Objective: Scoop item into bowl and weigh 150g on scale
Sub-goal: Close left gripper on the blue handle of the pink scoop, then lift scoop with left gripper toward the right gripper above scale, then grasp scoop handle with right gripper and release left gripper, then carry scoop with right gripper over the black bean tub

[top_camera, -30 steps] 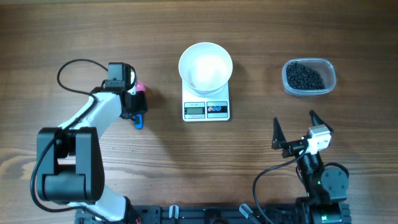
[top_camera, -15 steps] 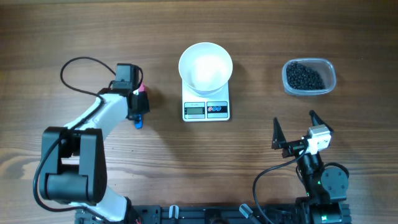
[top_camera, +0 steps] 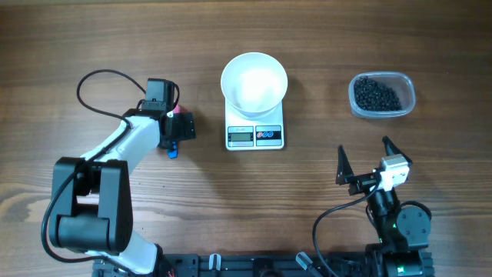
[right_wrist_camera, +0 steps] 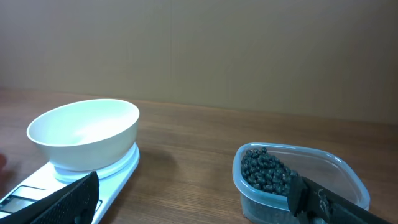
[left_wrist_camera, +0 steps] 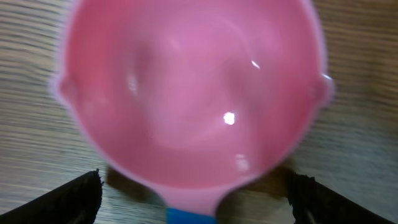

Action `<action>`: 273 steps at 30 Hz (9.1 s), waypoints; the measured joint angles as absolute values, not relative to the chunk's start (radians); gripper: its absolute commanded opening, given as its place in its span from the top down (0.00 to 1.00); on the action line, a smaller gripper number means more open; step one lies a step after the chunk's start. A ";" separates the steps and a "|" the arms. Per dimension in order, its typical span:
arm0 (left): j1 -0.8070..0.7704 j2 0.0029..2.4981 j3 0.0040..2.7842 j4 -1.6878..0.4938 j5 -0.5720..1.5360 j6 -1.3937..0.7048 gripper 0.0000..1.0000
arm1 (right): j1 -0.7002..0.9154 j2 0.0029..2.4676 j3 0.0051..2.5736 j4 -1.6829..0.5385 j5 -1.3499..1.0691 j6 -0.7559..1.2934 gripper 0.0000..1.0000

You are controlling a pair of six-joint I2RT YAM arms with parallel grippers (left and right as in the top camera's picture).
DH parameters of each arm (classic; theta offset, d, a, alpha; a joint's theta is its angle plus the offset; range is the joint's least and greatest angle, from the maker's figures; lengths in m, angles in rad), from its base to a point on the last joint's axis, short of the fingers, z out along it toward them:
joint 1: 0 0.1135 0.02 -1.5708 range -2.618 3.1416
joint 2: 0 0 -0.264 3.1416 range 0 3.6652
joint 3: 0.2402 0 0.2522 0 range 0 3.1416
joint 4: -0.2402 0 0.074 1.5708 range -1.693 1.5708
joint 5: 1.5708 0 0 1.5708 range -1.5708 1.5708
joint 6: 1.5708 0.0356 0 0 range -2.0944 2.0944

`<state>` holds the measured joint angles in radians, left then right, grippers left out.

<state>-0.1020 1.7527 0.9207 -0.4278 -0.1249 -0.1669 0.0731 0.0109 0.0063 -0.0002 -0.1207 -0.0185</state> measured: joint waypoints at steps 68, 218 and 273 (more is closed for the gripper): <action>-0.089 1.805 1.008 -0.569 -0.079 -0.296 0.83 | 0.073 0.011 0.006 0.000 -0.121 -0.019 0.00; -0.168 1.428 1.226 -0.485 0.865 -1.572 0.94 | 0.572 1.511 1.371 -0.416 -0.475 0.631 0.82; -0.178 1.394 1.362 -0.809 0.379 -0.656 0.00 | -0.224 1.917 1.905 -1.355 -0.110 -0.032 0.96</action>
